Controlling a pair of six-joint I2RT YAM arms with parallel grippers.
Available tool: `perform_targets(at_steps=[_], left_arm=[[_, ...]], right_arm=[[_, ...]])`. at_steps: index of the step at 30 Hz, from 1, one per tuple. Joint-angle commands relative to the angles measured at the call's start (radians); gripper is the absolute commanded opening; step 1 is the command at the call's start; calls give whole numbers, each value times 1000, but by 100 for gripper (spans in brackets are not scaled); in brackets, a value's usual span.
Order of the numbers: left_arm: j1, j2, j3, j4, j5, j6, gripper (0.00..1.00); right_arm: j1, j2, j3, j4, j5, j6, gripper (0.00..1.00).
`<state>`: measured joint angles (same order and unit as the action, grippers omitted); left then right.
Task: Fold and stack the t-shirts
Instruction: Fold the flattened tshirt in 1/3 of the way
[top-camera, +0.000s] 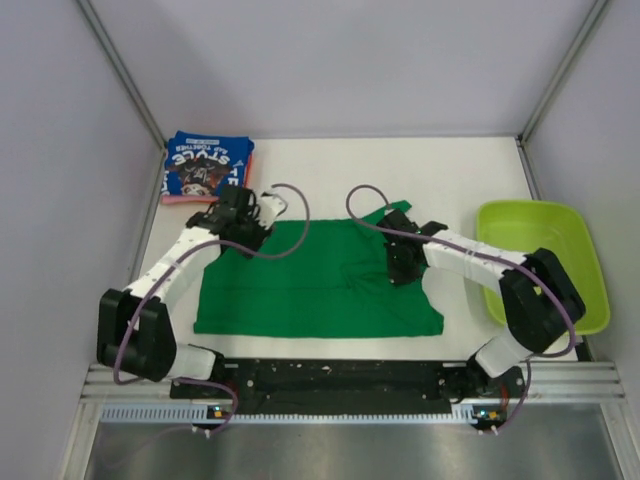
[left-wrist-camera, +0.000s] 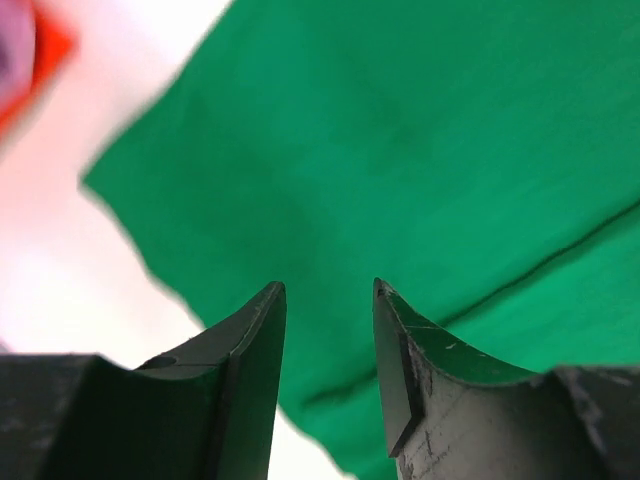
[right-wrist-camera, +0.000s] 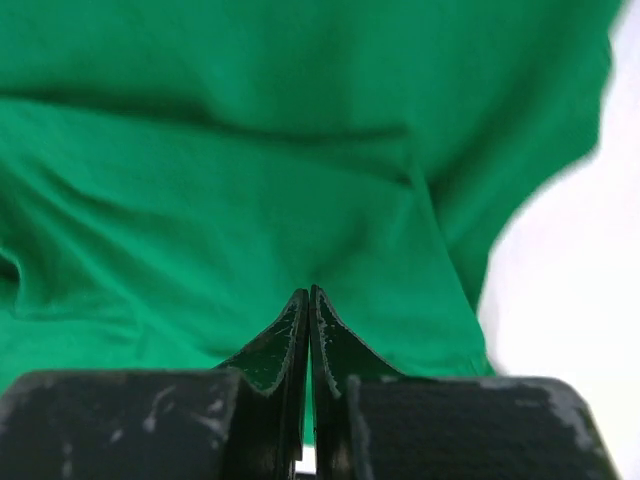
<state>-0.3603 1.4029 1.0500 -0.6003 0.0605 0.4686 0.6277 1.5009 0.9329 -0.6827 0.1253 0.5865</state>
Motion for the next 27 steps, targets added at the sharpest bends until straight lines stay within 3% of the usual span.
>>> perform_targets(at_steps=[1,7,13,16,17,20,21,23,27], left_arm=[[225,-108,-94,-50,15,85,45],[425,-189,-179,-119,55,218,45],[435,-309,-266,-216,84,375,47],[435,-355,-289,-298,102,487,48],[435,-369,-303,-320,98,523,48],[435,-390,-352,-409,110,648,52],[434,-386,-370,-435,120,677,55],[434,-381,-410,-434,122,703,61],[432,-389,-482,-354,94,725,63]], right_arm=[[20,163,173,98,43,-111,0],[-22,398,452,-21,201,-128,0],[-91,395,543,-98,229,-106,0],[-103,291,500,-161,278,-77,3],[-105,232,468,-175,283,-59,8],[-105,28,287,-187,225,15,50],[-105,-32,217,-189,191,44,59],[-105,-154,71,-190,134,107,69],[-105,-362,-164,-190,39,244,72]])
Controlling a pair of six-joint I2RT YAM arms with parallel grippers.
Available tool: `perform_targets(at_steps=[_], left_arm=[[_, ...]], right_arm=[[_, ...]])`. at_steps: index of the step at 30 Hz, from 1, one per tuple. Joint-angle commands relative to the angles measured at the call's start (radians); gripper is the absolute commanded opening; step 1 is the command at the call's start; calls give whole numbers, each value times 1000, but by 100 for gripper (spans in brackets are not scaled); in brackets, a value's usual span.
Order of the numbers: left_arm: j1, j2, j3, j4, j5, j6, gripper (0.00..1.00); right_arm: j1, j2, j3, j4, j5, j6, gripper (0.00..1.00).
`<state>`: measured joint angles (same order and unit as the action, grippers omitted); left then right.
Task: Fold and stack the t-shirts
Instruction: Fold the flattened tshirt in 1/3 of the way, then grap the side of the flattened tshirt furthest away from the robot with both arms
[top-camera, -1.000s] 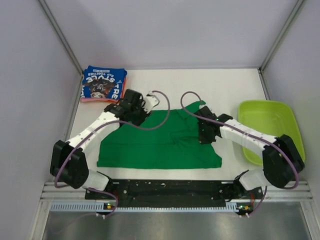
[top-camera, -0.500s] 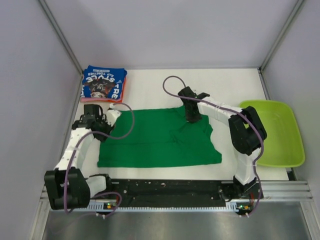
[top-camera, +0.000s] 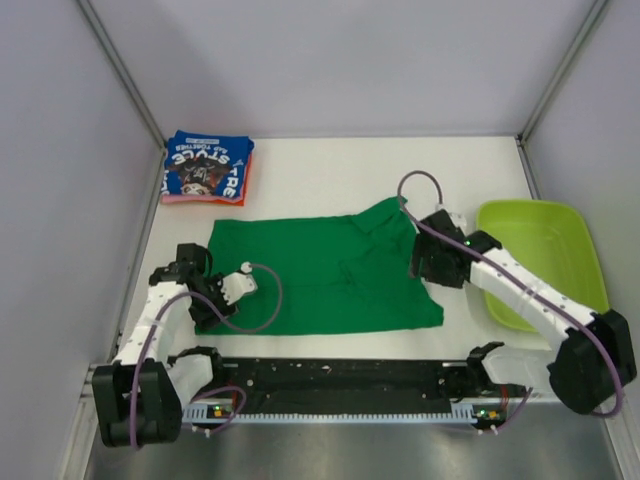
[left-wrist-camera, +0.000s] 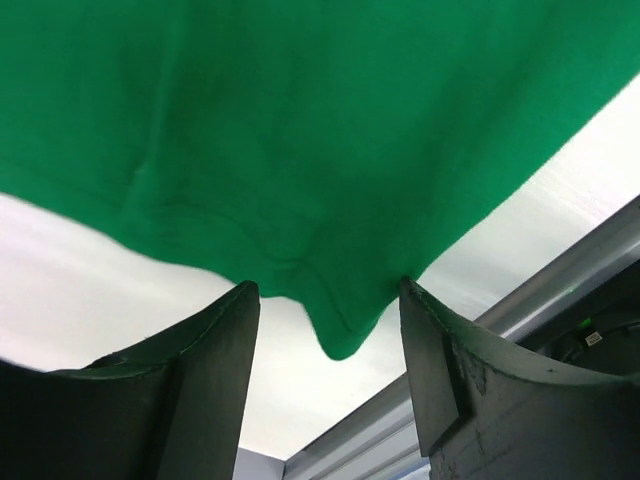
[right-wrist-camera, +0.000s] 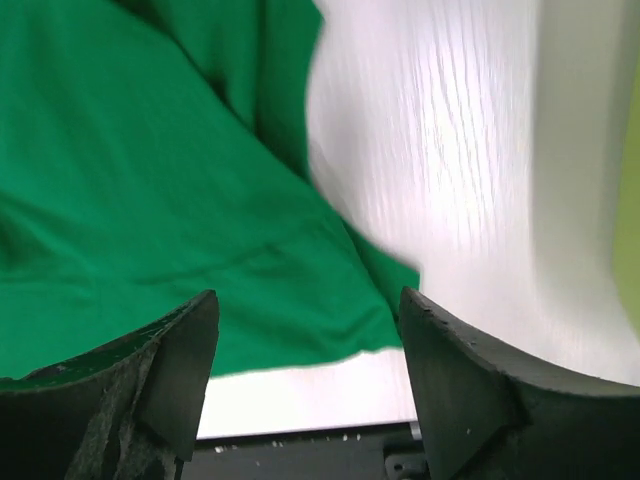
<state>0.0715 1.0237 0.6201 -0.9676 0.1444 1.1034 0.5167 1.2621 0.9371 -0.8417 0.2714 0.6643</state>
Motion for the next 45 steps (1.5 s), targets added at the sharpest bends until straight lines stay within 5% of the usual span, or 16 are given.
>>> perform_targets(at_steps=[1,6,9,11,13,14,25,28,29,30,32,38,41,45], left_arm=[[2,-8,-69,35,11,90,63],[1,-5,-128,177,4,49,59],[-1,-20,-123,198,23,4,39],[-1,-36,-117,187,29,-11,23],[-1,-43,-111,164,24,-25,7],[1,-47,-103,144,15,-34,0],[1,-59,-60,-140,-118,-66,1],[1,-54,-4,-209,-105,-71,21],[1,-51,16,-232,-94,-66,32],[-1,-47,38,-253,-94,-63,40],[4,-36,101,-266,-101,-62,41],[16,70,430,-54,29,-211,58],[17,215,515,71,47,-304,59],[33,438,648,130,102,-405,55]], right_arm=[[6,-160,-223,-24,-115,204,72],[5,-196,-369,68,-112,270,66],[5,-144,-379,72,-86,288,53],[6,-151,-392,67,-80,297,37],[3,-185,-411,50,-95,311,6],[5,-205,-415,26,-107,325,0],[20,-518,-377,-351,-136,449,0],[29,-547,-342,-434,-136,457,0],[31,-556,-334,-441,-153,448,1],[31,-558,-325,-441,-168,439,13],[31,-541,-295,-413,-211,396,46],[22,-365,-17,-191,-83,177,92],[-62,-209,89,-7,-106,13,94],[-248,53,242,157,-264,-100,84]])
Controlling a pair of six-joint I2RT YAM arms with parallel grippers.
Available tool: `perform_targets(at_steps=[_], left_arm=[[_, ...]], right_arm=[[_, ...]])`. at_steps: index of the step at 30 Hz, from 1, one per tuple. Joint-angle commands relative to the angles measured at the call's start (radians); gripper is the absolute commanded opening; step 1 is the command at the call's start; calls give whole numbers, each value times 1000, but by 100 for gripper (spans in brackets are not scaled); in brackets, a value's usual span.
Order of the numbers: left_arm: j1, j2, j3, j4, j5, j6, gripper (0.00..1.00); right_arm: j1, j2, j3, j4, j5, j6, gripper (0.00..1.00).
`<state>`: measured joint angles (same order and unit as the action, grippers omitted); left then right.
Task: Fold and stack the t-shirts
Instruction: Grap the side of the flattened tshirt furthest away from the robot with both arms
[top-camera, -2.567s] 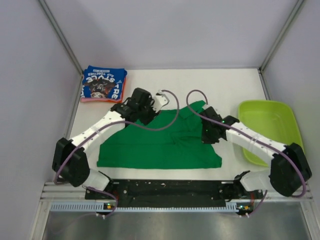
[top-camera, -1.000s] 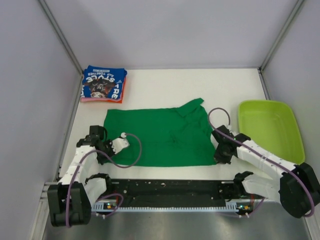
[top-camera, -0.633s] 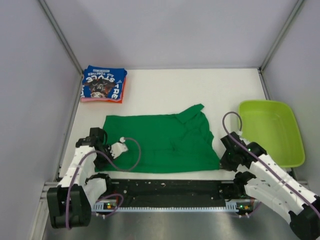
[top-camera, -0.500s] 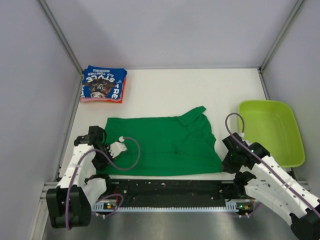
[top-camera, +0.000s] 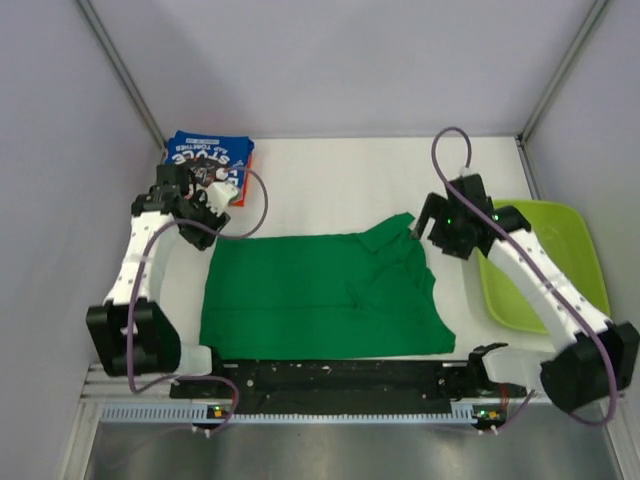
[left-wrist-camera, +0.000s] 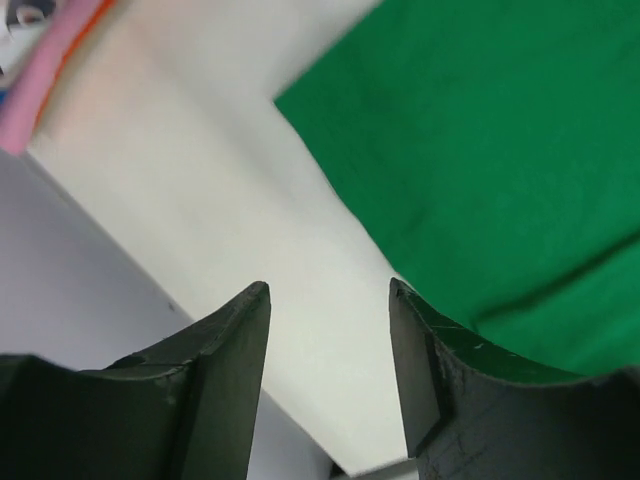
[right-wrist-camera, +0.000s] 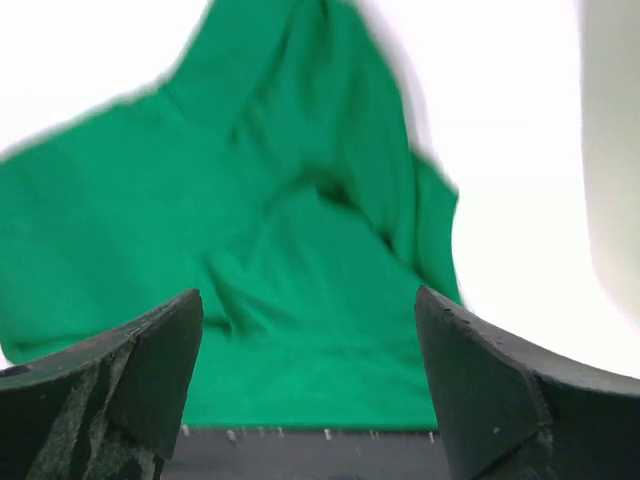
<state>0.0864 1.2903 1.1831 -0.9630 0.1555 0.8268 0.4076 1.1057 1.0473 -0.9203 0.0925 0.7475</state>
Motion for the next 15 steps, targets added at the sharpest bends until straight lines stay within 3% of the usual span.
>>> perform_targets(at_steps=[1,6,10,15], left_arm=[[18,213,105,138,128,-118,55],[12,348,190,76,326,144,56],[-2,423,228,76,300,306,57],[-60,513,240,70,187,399,58]], right_arm=[[-154,289,182,242,-89,-200,81],[-167,655,454,244,-79,-310,74],[-179,894,627,199,-60,-341,64],[-179,1033,701,164,-37,-375,64]])
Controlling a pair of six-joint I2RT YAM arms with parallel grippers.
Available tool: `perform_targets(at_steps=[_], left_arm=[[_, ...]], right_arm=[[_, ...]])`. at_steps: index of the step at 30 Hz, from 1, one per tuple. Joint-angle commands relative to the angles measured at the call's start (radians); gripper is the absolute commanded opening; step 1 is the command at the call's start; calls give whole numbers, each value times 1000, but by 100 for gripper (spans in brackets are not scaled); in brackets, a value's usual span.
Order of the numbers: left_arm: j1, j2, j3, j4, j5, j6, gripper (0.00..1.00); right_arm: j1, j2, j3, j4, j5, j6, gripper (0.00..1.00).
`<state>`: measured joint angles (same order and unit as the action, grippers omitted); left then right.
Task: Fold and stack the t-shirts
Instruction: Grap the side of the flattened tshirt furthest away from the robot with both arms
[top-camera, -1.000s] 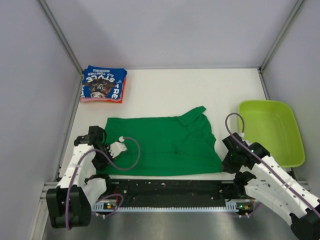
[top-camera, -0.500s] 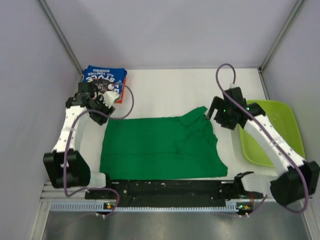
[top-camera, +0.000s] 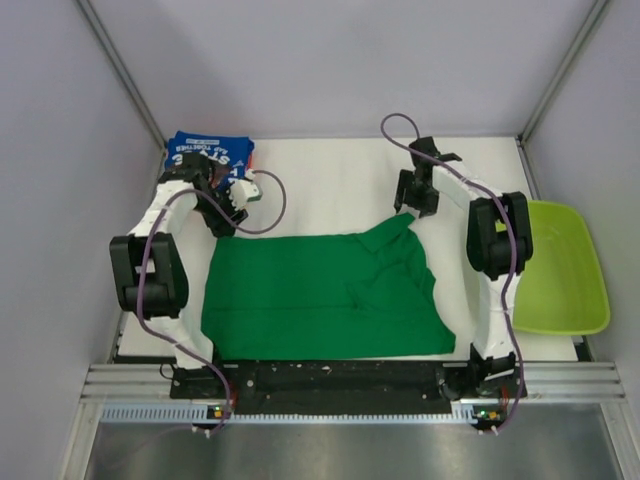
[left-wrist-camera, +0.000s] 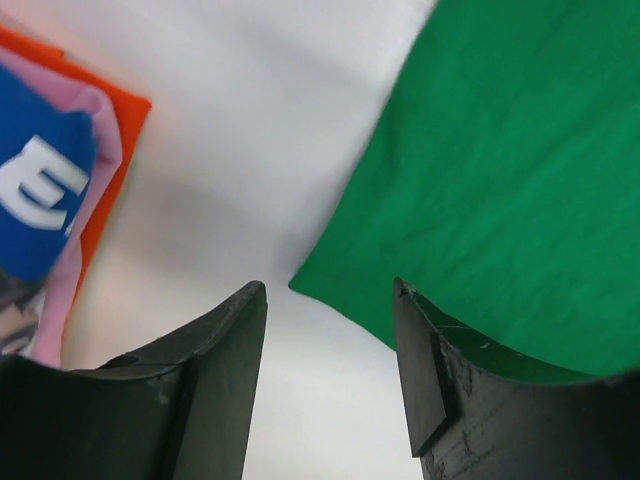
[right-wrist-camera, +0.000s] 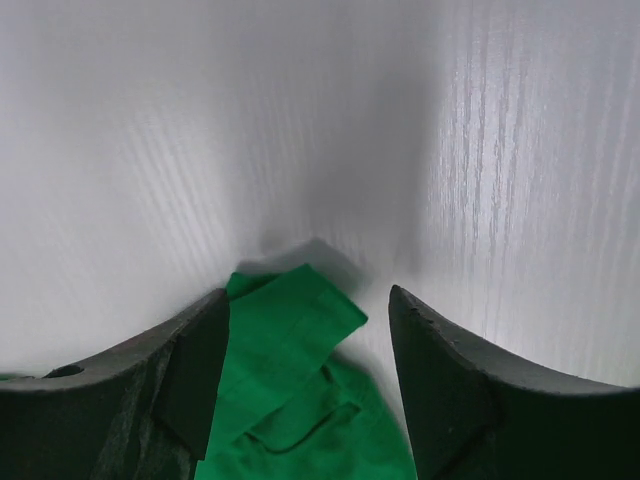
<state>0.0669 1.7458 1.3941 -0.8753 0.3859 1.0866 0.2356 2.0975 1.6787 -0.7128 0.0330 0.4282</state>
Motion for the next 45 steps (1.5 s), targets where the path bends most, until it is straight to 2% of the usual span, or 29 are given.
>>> perform_targets(at_steps=[1,5,9,12,17,19,20,21,23,25,30,36,45], left_arm=[[-48,76,32,-13,-65,141,58],[-58,162,94,-17,-107,118,59],[-56,244,143,-54,-108,118,58],[-56,287,170,-21,-128,67,59],[-56,331,197,-93,-108,78,56],[-56,333,168,-99,-131,91,51],[-58,331,155,-96,-140,98,47],[-56,330,146,-96,-150,99,38],[-56,322,135,-90,-160,92,16],[-55,310,134,-102,-159,90,0],[-56,244,109,-108,-154,81,0],[-56,104,66,-90,-157,19,0],[-55,-155,-239,-82,-248,76,0]], right_arm=[[-9,51,67,-45,27,-63,65],[-7,81,38,-45,12,-101,66],[-7,82,10,-45,-62,-111,58],[-7,65,6,-45,-110,-114,45],[-7,30,13,-48,-123,-106,15],[-7,9,12,-51,-120,-105,8],[-7,-4,12,-53,-113,-103,4],[-7,-14,13,-57,-107,-101,0],[-7,-42,16,-63,-100,-98,0],[-5,-82,15,-68,-120,-98,0],[-5,-194,-22,-73,-168,-86,0],[17,-379,-149,-85,-211,-54,0],[68,-700,-419,-132,-370,-5,0]])
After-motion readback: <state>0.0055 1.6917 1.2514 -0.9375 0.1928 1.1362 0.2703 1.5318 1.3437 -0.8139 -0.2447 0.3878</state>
